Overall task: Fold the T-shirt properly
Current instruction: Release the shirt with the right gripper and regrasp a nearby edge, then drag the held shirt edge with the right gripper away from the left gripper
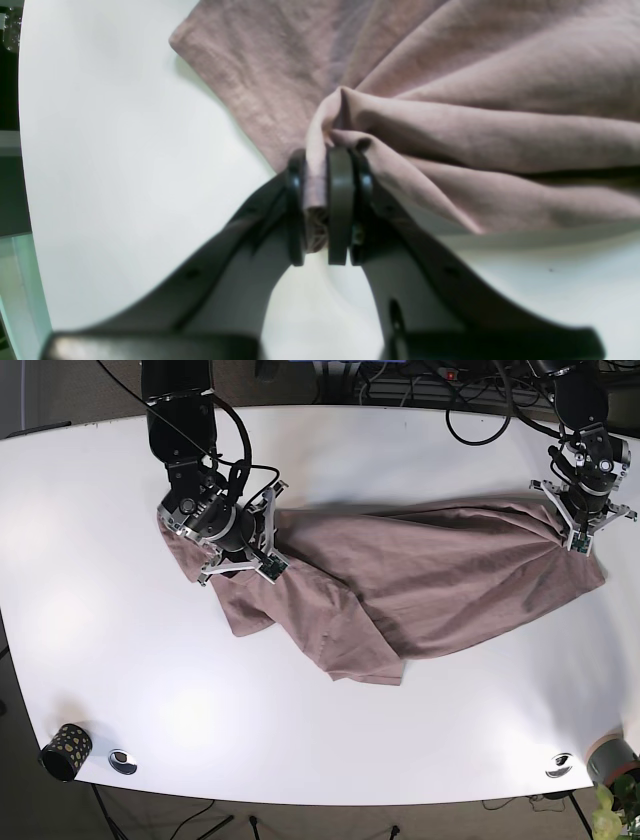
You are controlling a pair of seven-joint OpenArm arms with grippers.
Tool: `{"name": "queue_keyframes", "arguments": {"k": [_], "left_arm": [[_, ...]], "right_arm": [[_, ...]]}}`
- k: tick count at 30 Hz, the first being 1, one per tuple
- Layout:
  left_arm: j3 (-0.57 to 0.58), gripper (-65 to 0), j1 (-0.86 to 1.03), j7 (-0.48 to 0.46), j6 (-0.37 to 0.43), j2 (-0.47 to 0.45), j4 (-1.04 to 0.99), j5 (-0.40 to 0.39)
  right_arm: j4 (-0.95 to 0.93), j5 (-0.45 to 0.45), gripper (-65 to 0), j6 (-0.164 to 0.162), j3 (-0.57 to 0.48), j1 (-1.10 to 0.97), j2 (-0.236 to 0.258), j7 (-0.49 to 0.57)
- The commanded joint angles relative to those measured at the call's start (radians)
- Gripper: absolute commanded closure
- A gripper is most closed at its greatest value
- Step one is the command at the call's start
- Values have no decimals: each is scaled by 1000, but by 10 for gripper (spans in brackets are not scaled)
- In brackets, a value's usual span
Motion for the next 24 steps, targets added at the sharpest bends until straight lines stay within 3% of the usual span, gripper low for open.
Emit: {"name": "queue_keyframes", "arguments": {"k": [1,9,18,24], "left_arm": [[-6,-17,-7,-14,2,-17,14,-4],[-6,-17,-7,-14,2,-17,14,-4],[-4,-17,-7,-14,2,-17,19,-4],[-8,-17,-4,-14,2,-17,20,-4]], "right_arm": [[16,4,-8,-3,8,23,1,21],[8,2,-6,2,111,143,5,34],[-176,1,-6,3,210,329,10,37],[-337,-1,-6,3,238,448,33,115]]}}
